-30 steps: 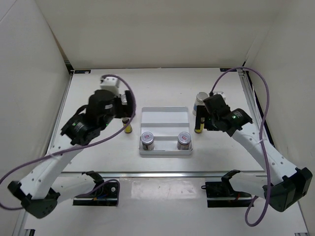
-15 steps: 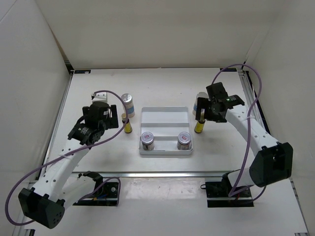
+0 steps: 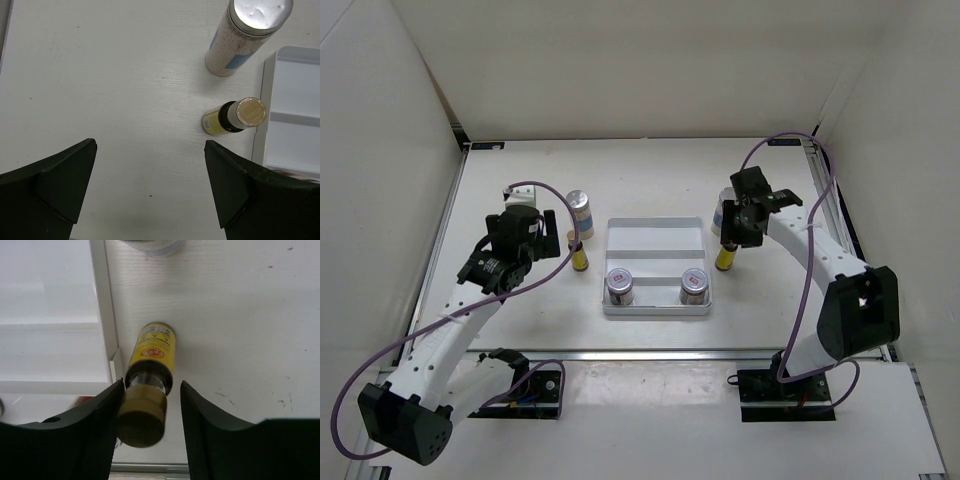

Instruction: Organize the condiment bottles

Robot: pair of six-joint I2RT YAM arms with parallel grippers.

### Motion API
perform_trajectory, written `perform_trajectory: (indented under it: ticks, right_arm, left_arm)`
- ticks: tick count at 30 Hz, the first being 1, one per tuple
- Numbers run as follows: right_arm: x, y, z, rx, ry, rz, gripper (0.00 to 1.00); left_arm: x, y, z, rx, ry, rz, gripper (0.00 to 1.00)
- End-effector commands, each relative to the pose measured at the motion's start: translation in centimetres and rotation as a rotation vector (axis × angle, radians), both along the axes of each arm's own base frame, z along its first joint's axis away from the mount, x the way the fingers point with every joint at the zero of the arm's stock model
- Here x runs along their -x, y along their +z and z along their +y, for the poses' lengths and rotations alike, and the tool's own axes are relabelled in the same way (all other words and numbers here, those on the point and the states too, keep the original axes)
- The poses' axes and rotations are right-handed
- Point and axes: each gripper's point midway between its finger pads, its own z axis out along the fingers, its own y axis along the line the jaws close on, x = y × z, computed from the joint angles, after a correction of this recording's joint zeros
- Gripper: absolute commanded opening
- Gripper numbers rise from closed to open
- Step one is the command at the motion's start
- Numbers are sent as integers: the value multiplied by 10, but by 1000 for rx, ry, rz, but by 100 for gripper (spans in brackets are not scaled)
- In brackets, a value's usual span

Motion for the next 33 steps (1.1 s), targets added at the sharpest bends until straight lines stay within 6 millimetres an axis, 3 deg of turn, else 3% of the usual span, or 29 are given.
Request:
perform_trajectory:
  ticks: [1,7,15,19,22,25,33]
  right_arm:
    - [-12,6,8,-22,7,-38,52]
    - [-13,20,8,12,-1,-56,23]
    - [-12,71,31,35,67,-167,8]
    - [0,100,53,11,137,-219,2]
    - [10,107,72,-5,197,-235,0]
    - [18,107,85,-9,230,-238,0]
    - [29,74,108,-30,288,-172,0]
  left_arm:
    - [-3,7,2,5,17,-30,100]
    - [-3,7,2,5,17,-30,100]
    - [-3,7,1,10,9,-28,100]
    - [-4,4,-1,12,2,-17,100]
    - [-5,8,-2,15,2,-26,100]
    - [-5,8,-2,15,2,-26,100]
    - [-5,8,-2,15,2,-26,100]
